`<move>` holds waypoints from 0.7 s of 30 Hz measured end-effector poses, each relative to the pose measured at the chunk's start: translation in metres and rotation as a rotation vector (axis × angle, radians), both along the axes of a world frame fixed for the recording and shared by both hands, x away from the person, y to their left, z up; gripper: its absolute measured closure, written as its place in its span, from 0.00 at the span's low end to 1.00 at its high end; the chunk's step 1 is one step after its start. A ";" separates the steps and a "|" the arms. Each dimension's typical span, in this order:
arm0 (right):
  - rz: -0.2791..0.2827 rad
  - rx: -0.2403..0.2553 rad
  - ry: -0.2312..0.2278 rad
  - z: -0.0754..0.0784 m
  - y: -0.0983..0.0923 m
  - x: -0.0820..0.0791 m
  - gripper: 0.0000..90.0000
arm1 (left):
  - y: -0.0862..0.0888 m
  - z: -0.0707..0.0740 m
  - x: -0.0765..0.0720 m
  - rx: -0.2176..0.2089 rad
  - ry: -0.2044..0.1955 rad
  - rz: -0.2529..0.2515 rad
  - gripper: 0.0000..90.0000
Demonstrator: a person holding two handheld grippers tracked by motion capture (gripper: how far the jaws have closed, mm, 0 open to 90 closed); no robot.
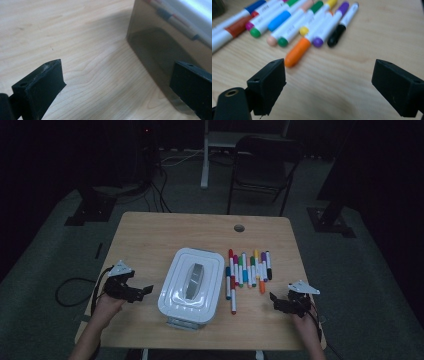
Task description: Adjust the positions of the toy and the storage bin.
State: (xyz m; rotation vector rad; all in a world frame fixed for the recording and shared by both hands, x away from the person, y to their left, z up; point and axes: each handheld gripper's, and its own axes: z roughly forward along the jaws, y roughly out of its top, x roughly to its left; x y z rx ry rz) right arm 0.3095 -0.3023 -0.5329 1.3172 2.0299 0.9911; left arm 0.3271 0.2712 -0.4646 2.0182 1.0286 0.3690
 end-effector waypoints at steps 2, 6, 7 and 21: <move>-0.006 -0.004 0.013 -0.004 -0.003 0.000 0.13 | 0.000 0.008 -0.004 -0.010 -0.016 -0.002 0.00; -0.008 0.006 0.035 -0.010 -0.007 0.001 0.13 | -0.005 0.023 -0.014 -0.028 -0.045 -0.020 0.00; -0.008 0.006 0.035 -0.010 -0.007 0.001 0.13 | -0.005 0.023 -0.014 -0.028 -0.045 -0.020 0.00; 0.015 -0.009 0.130 -0.017 -0.006 0.008 0.14 | -0.047 0.057 -0.033 -0.076 -0.109 -0.184 0.01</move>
